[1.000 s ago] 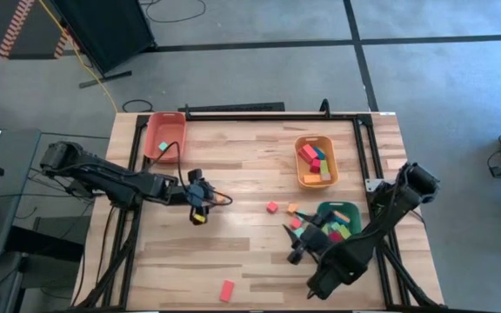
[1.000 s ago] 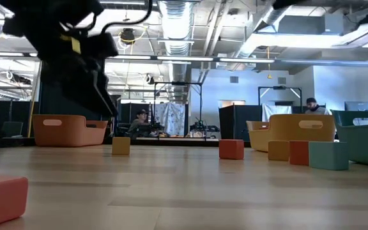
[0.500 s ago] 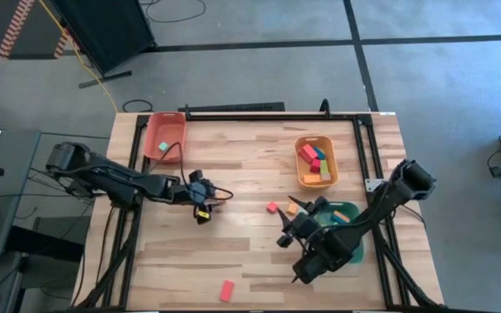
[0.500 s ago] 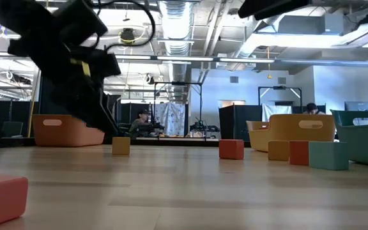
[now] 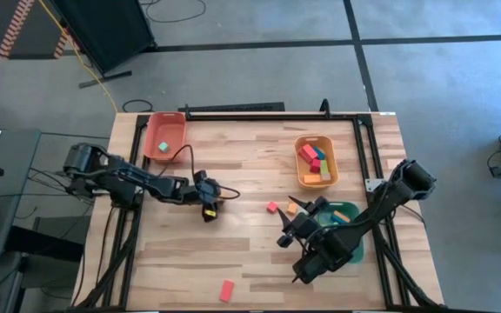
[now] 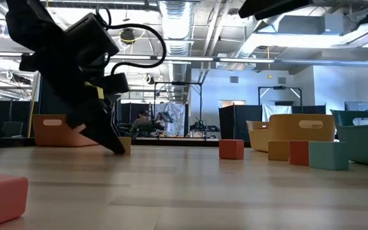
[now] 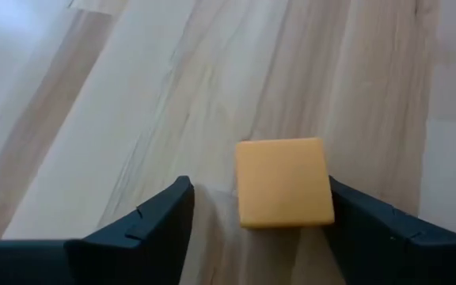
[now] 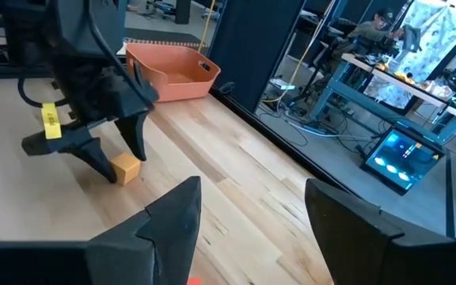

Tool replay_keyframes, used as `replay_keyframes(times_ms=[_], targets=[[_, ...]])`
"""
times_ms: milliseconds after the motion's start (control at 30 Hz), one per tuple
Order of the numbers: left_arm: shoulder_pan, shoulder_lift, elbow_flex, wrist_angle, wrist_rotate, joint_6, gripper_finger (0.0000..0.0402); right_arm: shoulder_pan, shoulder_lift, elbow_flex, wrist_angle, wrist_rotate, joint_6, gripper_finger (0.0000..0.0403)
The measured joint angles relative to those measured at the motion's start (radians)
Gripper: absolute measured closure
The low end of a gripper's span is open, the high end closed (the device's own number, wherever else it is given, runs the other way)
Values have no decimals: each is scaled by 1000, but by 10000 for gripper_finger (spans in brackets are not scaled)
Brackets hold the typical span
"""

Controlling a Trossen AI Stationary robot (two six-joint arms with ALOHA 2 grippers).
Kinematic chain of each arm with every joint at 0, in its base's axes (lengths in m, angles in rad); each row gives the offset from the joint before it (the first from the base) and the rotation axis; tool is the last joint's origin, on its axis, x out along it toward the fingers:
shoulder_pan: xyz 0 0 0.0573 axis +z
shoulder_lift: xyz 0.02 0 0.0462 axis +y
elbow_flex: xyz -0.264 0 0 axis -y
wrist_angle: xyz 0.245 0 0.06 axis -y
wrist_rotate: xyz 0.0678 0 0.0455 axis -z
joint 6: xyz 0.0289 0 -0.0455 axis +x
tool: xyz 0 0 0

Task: Sort blocks by size
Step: Put the left square yellow block into the orange bin

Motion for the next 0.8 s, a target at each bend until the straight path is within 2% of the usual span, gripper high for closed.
replay_keyframes(times_ms=[133,367,633,800], targets=[[2,0,18,-10,-4,34,183,0,0,0,-5,0,0,147],[2,0,77,-87,-3,116,272,0,0,0,-10,0,0,147],[45,0,183,-298,-7,194,274,2,0,0,-6,0,-12,147],[105,-11,252,-445,-65,235,274,3,0,0,-3,-3,-14,147]])
